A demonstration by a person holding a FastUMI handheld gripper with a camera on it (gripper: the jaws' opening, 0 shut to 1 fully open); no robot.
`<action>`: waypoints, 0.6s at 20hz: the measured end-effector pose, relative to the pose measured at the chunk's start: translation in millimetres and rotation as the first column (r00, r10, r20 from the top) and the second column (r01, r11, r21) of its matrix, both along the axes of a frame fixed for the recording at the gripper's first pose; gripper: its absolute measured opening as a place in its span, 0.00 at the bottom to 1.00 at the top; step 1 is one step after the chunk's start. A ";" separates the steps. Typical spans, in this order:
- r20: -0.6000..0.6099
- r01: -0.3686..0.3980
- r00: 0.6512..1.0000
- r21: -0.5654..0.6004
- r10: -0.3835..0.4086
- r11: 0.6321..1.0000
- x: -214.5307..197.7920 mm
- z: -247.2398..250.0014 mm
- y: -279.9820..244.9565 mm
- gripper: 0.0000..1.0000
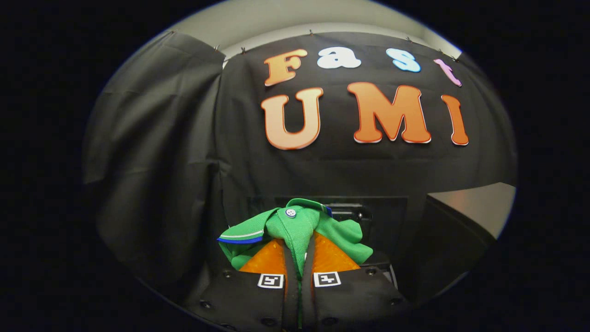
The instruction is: Put the clothes into the washing machine and then close the washing machine lid.
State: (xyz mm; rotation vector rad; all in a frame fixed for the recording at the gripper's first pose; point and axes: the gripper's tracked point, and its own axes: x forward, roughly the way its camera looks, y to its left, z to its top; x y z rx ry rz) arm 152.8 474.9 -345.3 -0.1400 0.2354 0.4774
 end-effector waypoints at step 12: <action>-0.397 0.048 0.909 -0.198 -0.125 0.979 -16.4 -191.0 -15.9 0.11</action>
